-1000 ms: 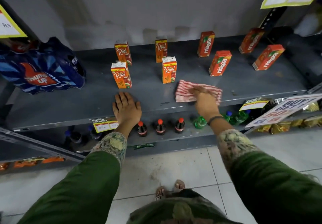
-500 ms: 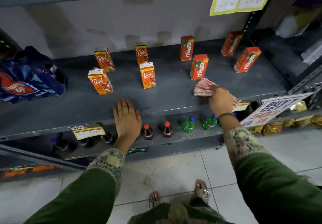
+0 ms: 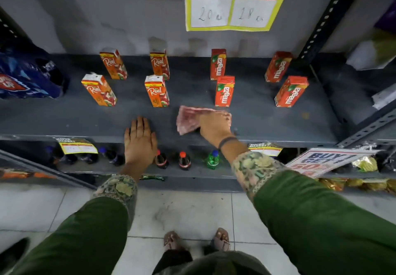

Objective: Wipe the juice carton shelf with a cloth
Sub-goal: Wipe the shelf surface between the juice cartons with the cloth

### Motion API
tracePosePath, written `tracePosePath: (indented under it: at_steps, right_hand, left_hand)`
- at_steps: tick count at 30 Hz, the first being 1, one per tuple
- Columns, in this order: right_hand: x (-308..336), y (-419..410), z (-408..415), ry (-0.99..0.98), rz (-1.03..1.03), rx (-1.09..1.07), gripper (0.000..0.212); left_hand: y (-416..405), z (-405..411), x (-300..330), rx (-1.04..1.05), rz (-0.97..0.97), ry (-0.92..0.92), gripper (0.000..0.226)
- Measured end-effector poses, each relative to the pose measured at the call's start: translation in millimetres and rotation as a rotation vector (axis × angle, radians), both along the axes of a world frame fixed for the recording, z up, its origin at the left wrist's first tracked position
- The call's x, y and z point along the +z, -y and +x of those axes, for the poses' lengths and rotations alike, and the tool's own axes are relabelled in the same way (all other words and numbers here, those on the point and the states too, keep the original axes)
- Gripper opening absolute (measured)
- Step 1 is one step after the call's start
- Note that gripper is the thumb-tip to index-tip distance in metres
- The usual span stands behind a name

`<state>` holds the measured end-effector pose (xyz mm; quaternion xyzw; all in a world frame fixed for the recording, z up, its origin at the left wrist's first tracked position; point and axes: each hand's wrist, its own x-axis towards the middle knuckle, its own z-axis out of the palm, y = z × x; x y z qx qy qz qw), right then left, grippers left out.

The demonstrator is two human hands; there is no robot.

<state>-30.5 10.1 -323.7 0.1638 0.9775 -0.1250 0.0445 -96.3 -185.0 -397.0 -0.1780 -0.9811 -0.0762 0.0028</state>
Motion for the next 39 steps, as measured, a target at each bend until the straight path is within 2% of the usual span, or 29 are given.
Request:
tracePosePath:
  at_steps: [3,5,7,9,11,12,15,18,20,22,23,25,26,29,31,33,35,37,39]
  right_hand:
    - [-9,21,28,-0.017,-0.024,0.284,0.05]
    - [-11,16,61,-0.137,-0.159,0.336,0.049]
    - [-9,-9,87,-0.297,-0.227,0.178,0.045]
    - [-11,-51,101,-0.368,-0.147,-0.108,0.045]
    - [-17,-91,104,-0.347,-0.079,-0.297,0.054]
    - [-21,-102,104,-0.287,-0.055,-0.292,0.057]
    - [-22,-101,109,-0.121,-0.051,-0.034,0.058]
    - [-15,-97,139,-0.094,-0.147,0.154,0.056]
    - [-6,-109,160,-0.203,-0.207,0.06,0.049]
    - [1,-139,167,-0.356,-0.146,-0.205,0.047]
    - [2,-155,167,-0.369,-0.076,-0.355,0.048]
    - [-6,-177,156,-0.276,0.002,-0.534,0.051]
    - [-11,-177,149,-0.185,0.008,-0.532,0.049]
    - [-24,-142,132,0.014,0.061,-0.233,0.046]
    - [-25,-114,136,0.009,0.061,0.015,0.058]
    - [-18,-102,153,-0.086,-0.013,0.117,0.063]
    - [-11,-117,167,-0.222,-0.085,-0.009,0.055]
    - [-7,-151,171,-0.319,-0.079,-0.29,0.05]
    - [-8,-180,170,-0.27,0.011,-0.462,0.051]
  left_hand:
    - [-2,3,1,0.019,0.004,-0.001,0.054]
    - [-10,12,4,0.027,0.026,-0.013,0.056]
    - [-24,25,6,-0.031,0.029,-0.043,0.061]
    - [-47,39,10,-0.143,0.025,-0.063,0.065]
    - [-75,50,16,-0.254,0.034,-0.067,0.067]
    - [-89,54,18,-0.302,0.036,-0.07,0.067]
    - [-129,59,24,-0.357,0.023,-0.046,0.067]
    - [-154,66,21,-0.27,0.016,0.068,0.061]
    - [-161,72,15,-0.222,-0.014,0.109,0.062]
    - [-163,76,11,-0.21,-0.034,0.1,0.062]
    - [-163,76,10,-0.207,-0.032,0.099,0.062]
    - [-163,76,10,-0.201,-0.02,0.099,0.062]
    - [-163,76,10,-0.202,-0.017,0.092,0.062]
    - [-161,78,9,-0.212,-0.023,0.055,0.061]
    - [-161,78,9,-0.205,-0.031,0.043,0.061]
    - [-162,81,9,-0.187,-0.035,0.048,0.061]
    - [-166,85,11,-0.167,-0.029,0.049,0.062]
    - [-172,92,12,-0.175,-0.027,0.04,0.063]
    - [-182,99,13,-0.197,-0.018,0.046,0.063]
